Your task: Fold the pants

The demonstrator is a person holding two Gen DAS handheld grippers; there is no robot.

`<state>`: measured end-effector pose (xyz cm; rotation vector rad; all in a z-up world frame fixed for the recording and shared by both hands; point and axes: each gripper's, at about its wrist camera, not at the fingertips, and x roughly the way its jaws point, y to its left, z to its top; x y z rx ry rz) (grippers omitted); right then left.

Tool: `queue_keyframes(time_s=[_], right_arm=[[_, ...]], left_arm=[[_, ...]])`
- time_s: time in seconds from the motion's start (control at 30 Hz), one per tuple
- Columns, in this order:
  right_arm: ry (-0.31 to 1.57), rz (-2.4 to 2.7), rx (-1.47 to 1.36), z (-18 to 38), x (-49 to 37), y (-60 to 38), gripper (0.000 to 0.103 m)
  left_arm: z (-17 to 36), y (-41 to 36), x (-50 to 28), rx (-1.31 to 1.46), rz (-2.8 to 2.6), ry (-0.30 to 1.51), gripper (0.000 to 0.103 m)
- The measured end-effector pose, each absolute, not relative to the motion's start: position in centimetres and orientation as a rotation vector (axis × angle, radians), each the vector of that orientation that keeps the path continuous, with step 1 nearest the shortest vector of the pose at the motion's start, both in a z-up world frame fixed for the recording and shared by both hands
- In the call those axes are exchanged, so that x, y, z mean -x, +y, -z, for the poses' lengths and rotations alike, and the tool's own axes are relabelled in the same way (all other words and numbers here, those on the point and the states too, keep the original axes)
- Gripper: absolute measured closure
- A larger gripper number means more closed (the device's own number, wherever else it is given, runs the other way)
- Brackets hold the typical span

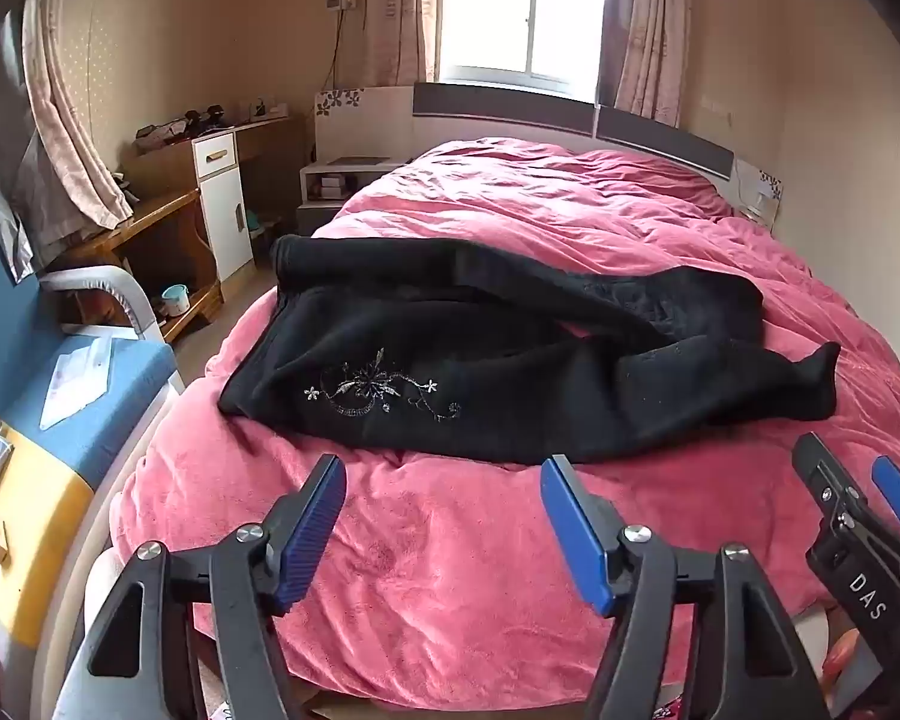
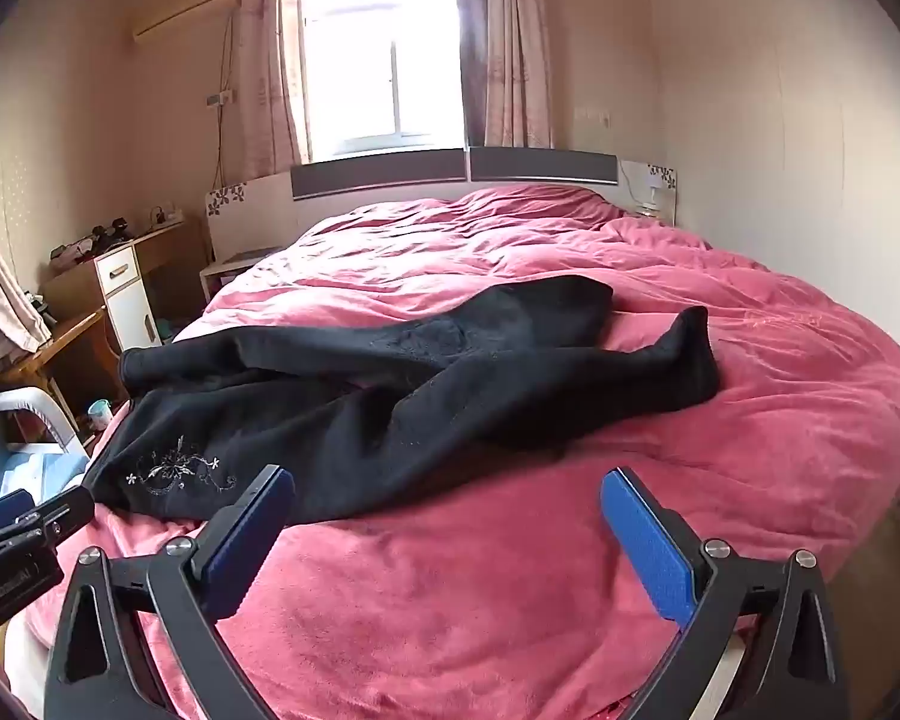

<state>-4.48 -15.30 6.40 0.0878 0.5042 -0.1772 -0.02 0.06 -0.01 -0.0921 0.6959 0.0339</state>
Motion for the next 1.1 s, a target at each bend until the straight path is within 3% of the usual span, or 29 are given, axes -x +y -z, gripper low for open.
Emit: queue_keyframes(time_s=[0.17, 1.1], right_arm=[[0.531, 0.168, -0.129, -6.3, 4.3, -15.6, 0.000], [0.546, 0.133, -0.111, -5.9, 3.9, -14.9, 0.000]], left_arm=[[0.6, 0.3, -1.2, 0.087, -0.016, 0.771, 0.034], [1.0, -0.6, -0.5, 0.052, -0.006, 0.750, 0.034]])
